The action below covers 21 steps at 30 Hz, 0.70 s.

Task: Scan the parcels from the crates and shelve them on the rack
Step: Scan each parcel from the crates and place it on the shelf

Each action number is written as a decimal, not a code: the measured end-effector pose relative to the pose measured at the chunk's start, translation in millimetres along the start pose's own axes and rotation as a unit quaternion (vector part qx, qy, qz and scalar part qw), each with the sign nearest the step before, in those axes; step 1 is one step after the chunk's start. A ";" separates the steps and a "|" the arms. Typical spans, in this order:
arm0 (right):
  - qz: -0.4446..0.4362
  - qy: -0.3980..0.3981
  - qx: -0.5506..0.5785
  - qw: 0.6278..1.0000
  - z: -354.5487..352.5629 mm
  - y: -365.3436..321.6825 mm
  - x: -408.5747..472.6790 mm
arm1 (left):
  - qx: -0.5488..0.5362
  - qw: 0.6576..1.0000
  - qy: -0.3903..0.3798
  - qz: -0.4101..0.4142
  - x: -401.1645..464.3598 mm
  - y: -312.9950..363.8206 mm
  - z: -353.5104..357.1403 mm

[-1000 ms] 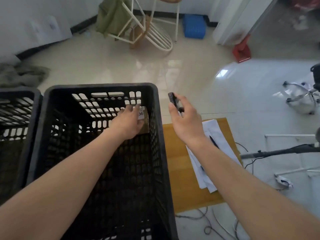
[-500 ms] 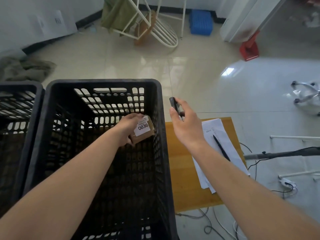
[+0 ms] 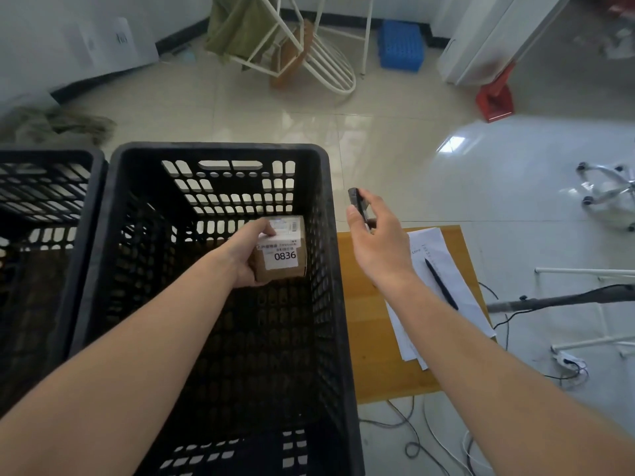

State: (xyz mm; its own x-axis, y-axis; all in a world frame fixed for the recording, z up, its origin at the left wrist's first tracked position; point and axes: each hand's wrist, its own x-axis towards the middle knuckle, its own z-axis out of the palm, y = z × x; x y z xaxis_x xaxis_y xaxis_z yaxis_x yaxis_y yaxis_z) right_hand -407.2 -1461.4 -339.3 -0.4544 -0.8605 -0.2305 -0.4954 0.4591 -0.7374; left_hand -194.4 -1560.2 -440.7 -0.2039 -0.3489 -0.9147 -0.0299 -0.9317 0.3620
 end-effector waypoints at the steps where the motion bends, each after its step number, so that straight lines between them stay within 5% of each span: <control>1: 0.000 0.007 -0.002 1.000 -2.2 -4.3 -1.8 | -0.002 1.000 -0.015 0.021 -8.7 0.8 -1.6; 10: -0.017 0.055 -0.004 0.998 -18.7 -46.0 -40.8 | 0.022 0.974 -0.078 0.211 -93.6 5.3 -19.1; 21: -0.029 -0.138 0.090 0.986 -39.9 -74.6 -104.4 | -0.043 0.934 0.004 0.355 -207.9 -71.9 -27.8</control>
State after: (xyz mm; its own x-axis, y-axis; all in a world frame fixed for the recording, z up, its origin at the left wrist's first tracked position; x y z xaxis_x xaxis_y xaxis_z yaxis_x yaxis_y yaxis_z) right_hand -352.4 -1397.0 -234.8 -0.1973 -0.9230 -0.3304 -0.3645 0.3819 -0.8493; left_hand -122.7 -1423.5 -281.5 -0.1349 -0.8818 -0.4519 0.1878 -0.4705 0.8622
